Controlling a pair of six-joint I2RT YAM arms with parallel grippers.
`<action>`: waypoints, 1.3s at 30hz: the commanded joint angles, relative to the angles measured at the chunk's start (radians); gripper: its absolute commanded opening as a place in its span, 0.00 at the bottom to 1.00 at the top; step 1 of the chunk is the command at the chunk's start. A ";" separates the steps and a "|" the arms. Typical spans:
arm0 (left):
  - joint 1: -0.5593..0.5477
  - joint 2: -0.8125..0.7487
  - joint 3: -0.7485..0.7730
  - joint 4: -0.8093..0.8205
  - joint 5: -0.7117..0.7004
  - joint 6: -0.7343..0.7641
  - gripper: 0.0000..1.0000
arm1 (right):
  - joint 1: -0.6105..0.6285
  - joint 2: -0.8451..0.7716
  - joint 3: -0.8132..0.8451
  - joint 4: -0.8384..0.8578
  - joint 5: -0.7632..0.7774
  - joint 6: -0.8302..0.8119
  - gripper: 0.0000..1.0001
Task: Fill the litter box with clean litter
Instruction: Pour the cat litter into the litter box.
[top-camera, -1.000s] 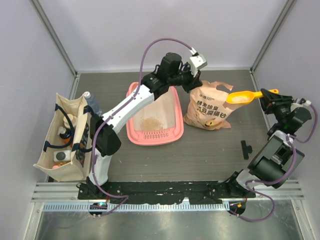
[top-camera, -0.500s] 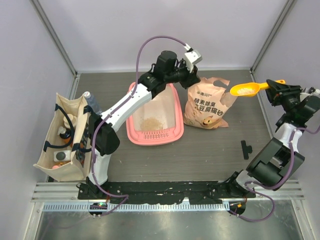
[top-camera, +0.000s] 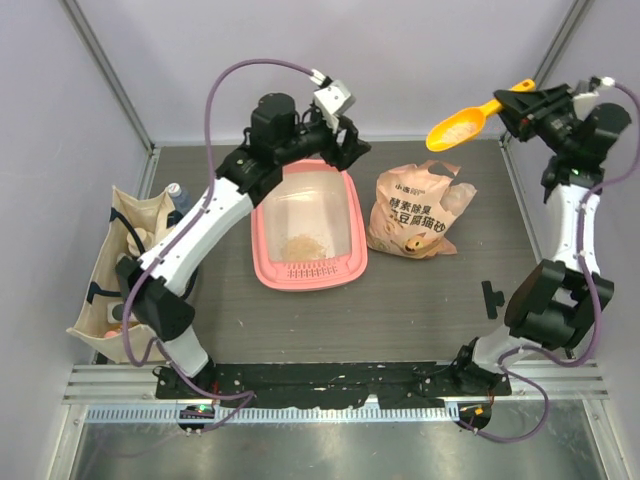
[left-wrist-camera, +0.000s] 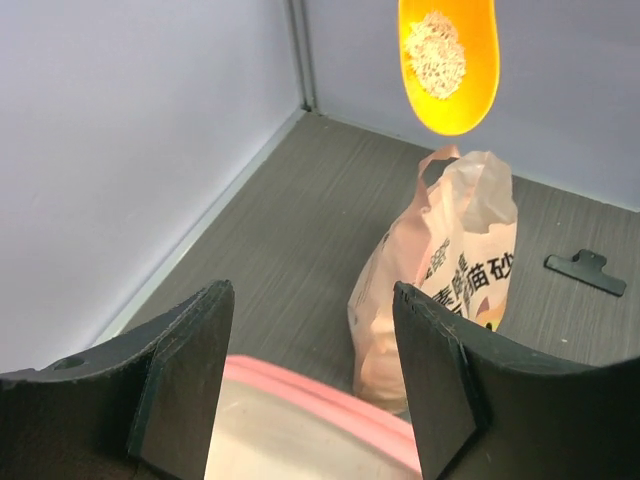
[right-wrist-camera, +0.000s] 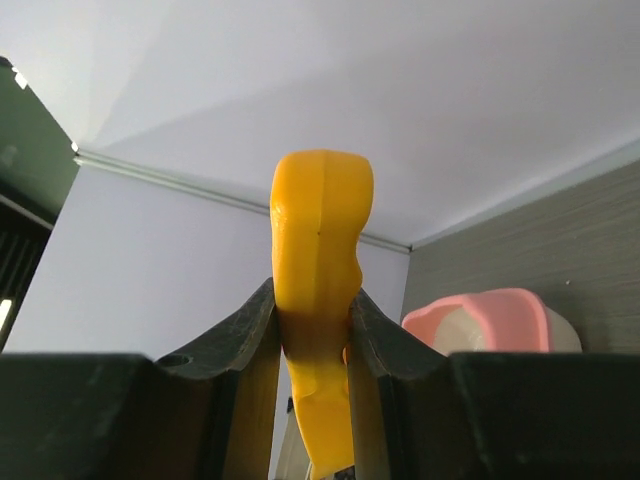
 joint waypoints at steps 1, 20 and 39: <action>0.041 -0.130 -0.092 -0.035 -0.039 0.054 0.69 | 0.147 0.094 0.107 -0.119 0.026 -0.076 0.01; 0.105 -0.451 -0.396 -0.141 -0.163 0.156 0.69 | 0.733 0.470 0.463 -0.405 0.201 -0.658 0.01; 0.107 -0.520 -0.526 -0.028 -0.096 0.134 0.70 | 0.986 0.293 0.339 -0.460 0.523 -1.500 0.01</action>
